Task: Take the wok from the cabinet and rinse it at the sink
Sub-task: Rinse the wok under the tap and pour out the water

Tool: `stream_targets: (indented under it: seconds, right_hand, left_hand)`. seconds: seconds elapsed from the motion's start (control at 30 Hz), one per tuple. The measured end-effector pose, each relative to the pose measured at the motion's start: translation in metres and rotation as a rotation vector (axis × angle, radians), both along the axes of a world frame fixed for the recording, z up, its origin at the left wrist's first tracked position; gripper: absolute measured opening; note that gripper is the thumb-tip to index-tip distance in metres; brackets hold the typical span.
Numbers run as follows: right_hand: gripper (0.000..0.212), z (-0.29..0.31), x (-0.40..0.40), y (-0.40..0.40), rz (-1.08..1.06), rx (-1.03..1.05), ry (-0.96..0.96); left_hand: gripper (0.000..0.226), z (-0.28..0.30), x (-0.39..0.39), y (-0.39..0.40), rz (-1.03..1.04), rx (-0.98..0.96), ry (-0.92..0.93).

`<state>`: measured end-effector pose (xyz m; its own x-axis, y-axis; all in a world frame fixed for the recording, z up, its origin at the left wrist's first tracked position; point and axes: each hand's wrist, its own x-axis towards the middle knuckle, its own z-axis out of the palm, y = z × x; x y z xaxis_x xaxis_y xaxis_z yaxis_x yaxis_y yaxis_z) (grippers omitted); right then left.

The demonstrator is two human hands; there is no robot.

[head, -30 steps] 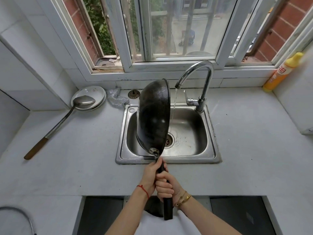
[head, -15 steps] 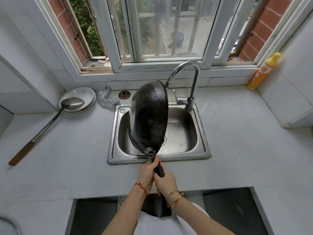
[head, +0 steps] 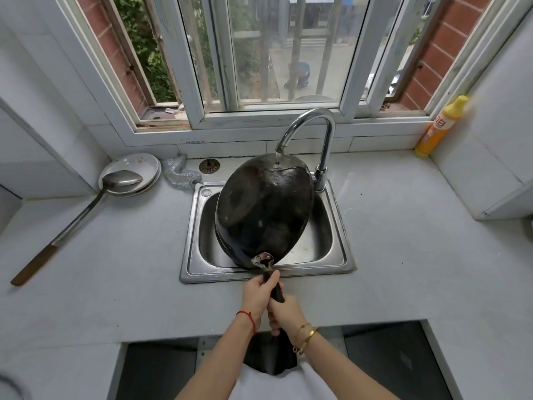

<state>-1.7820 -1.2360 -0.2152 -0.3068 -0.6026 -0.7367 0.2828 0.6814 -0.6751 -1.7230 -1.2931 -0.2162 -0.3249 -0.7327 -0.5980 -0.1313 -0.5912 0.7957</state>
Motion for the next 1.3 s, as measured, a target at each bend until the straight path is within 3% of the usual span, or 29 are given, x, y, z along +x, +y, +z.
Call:
stream_targets:
  seconds: [0.47, 1.3]
  right_hand:
    - [0.038, 0.005, -0.017, -0.013, 0.023, -0.023, -0.159]
    - [0.035, 0.017, -0.032, -0.065, 0.042, -0.099, -0.143]
  left_hand:
    - [0.022, 0.008, -0.010, -0.012, -0.039, -0.163, -0.101]
    - [0.008, 0.020, -0.023, -0.062, -0.012, -0.244, -0.122]
